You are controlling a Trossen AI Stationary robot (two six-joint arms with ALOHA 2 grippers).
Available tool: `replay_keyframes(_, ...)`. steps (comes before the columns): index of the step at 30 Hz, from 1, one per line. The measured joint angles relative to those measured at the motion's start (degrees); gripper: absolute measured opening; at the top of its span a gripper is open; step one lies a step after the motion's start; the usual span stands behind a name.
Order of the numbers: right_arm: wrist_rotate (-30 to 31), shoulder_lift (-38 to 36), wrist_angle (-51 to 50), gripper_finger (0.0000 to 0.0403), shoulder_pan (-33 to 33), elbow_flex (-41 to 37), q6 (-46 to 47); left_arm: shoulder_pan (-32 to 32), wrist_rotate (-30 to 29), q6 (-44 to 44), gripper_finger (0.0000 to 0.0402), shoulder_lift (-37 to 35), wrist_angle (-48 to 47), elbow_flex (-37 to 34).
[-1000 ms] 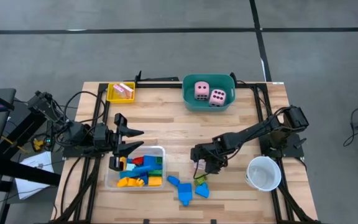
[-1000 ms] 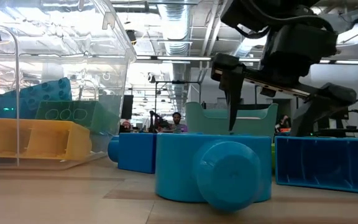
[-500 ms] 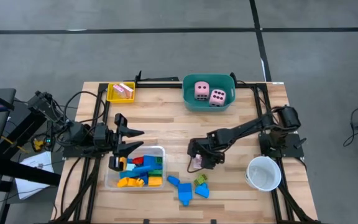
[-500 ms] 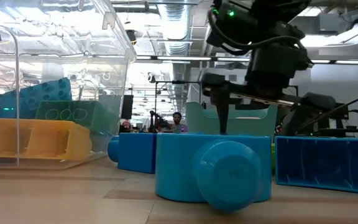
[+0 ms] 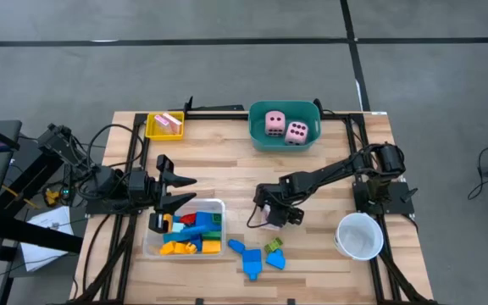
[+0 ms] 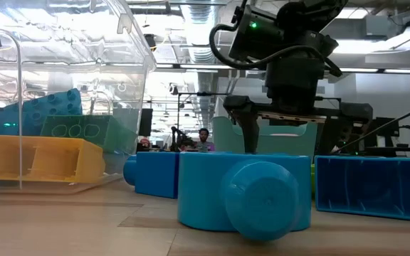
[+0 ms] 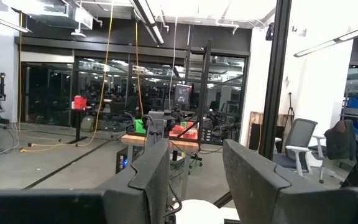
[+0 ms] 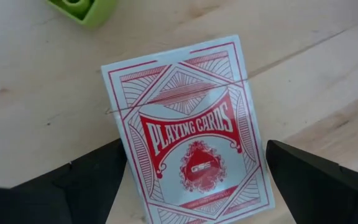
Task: Pick & Place Toys
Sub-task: Put the red playing card into the yellow bin
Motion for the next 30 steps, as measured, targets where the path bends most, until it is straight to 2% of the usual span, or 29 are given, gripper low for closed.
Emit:
replay_keyframes(7,1.0,0.0,4.1,0.0375,0.6,0.0,-6.3,0.0,0.0,0.0,0.0145,0.0,0.0,0.0)
replay_keyframes(13,1.0,0.1,8.5,0.0375,1.7,-0.1,-6.6,0.0,0.0,0.0,0.0145,0.0,0.0,0.0)
replay_keyframes(30,0.0,0.1,12.7,0.0375,1.8,-0.1,-5.3,0.0,0.0,0.0,0.0145,0.0,0.0,0.0)
